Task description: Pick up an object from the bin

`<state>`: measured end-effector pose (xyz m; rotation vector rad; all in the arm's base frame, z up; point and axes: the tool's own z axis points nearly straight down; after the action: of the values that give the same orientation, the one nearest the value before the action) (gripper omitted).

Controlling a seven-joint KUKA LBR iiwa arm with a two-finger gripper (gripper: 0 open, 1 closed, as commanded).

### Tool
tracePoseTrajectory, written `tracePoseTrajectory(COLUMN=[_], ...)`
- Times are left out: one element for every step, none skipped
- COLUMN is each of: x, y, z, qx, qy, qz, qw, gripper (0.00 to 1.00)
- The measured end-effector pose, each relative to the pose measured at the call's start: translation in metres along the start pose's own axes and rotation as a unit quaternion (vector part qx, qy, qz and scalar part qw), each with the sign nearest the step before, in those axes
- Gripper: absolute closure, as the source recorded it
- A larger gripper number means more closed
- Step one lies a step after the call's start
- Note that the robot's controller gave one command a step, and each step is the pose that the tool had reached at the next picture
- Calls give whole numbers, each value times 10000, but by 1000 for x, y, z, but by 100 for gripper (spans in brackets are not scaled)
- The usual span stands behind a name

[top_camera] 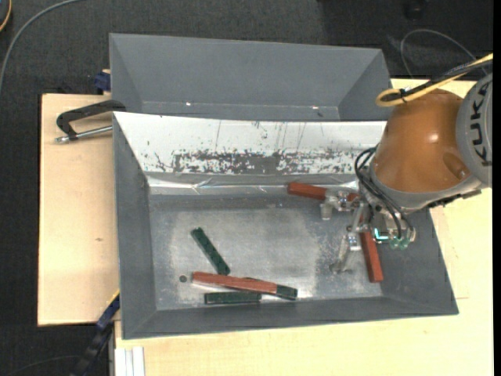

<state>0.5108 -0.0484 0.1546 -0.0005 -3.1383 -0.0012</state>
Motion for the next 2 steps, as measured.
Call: tracePoseTrajectory(x=[17,17], y=[53,122], z=[-38,-4], qx=[-6,-7], qy=[-52,-7], qz=[-521,-1667], qw=[9986,9860], gripper=[0,0])
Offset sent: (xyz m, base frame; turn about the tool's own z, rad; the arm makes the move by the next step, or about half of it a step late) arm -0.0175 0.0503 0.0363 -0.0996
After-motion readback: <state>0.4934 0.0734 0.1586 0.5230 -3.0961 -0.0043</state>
